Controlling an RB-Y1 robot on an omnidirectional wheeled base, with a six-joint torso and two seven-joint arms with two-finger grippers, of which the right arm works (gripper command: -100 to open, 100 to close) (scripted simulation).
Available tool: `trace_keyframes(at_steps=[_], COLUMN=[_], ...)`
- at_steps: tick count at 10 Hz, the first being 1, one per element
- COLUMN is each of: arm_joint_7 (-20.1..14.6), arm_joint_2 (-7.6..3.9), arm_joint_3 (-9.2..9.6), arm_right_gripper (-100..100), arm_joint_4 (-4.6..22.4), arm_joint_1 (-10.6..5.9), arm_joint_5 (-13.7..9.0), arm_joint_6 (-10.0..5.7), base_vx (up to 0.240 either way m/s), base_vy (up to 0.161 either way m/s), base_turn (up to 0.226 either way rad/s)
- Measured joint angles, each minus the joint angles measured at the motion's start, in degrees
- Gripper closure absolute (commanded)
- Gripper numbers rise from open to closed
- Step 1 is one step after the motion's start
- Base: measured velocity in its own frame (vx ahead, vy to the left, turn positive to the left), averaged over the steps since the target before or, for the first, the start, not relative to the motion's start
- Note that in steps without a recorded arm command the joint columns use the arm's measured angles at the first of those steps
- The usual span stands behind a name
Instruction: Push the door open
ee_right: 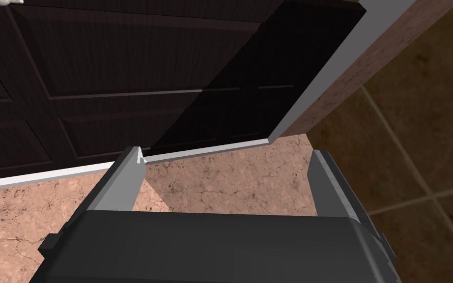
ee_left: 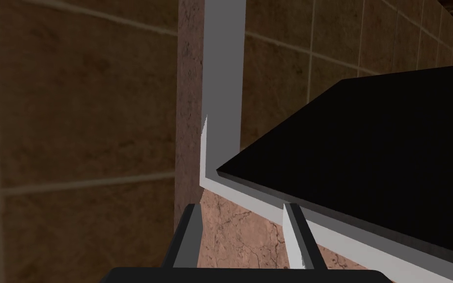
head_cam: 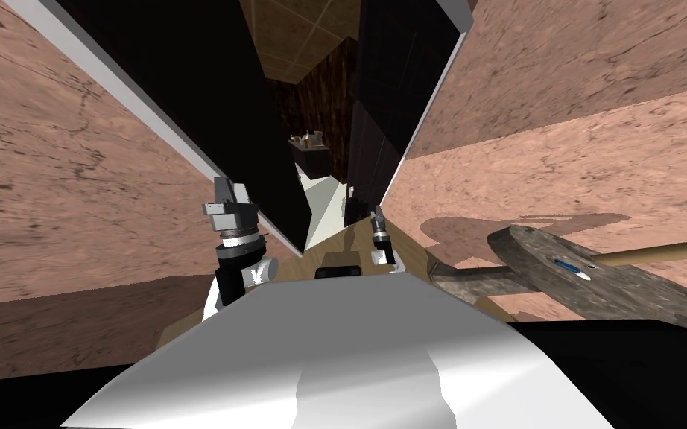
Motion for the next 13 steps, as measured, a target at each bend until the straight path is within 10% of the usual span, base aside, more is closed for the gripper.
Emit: trace_keyframes(at_steps=[13], arm_joint_7=[-0.30], arm_joint_2=[0.09], arm_joint_3=[2.41], arm_right_gripper=[-100], arm_joint_4=[15.93], arm_joint_1=[-6.09], arm_joint_5=[-0.94], arm_joint_6=[-2.79], base_vx=[0.077], base_vy=[-0.079], base_turn=[0.061])
